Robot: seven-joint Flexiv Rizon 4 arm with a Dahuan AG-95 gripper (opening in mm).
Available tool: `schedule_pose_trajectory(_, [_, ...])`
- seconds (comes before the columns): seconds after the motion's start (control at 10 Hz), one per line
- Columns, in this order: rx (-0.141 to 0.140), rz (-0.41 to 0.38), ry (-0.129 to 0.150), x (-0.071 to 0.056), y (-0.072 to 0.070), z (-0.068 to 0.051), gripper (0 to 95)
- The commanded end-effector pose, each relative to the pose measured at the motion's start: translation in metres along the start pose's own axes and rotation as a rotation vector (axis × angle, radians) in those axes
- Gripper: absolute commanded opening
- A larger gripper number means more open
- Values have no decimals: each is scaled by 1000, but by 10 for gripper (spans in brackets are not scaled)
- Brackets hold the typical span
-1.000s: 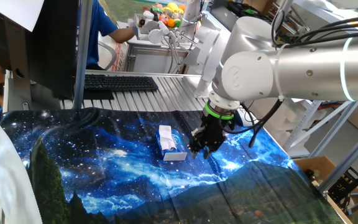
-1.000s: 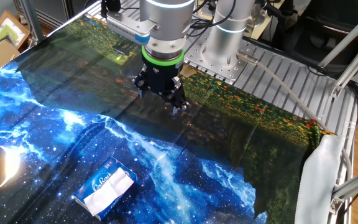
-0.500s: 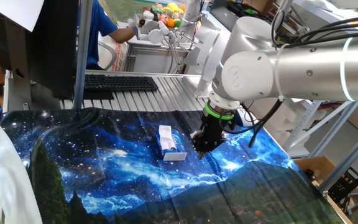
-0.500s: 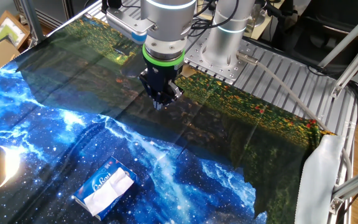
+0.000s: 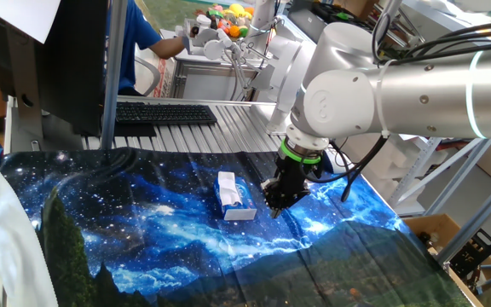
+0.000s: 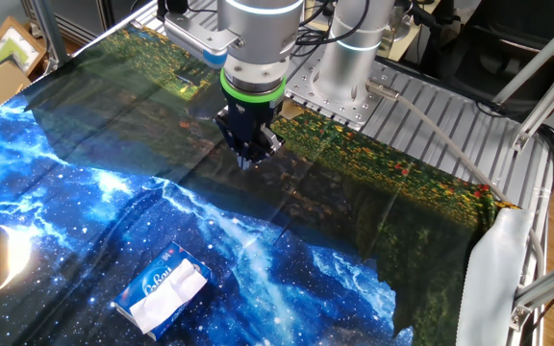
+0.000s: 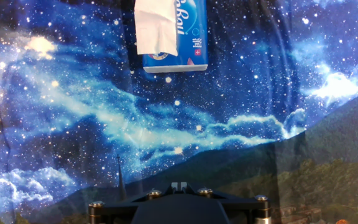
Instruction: Pull out a napkin
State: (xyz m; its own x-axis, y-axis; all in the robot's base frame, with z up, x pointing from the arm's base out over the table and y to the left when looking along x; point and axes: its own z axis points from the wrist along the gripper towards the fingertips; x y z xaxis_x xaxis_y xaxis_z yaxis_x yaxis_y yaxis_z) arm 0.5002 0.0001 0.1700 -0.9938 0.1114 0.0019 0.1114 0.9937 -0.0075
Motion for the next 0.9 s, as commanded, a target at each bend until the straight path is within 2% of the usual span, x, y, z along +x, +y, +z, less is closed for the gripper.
schedule_pose_trajectory(0.1, [0,-2,0,0,0,0,0])
schedule_pose_trajectory(0.7, [1,2,0,0,0,0,0])
schedule_pose_trajectory(0.9, [1,20,2,0,0,0,380])
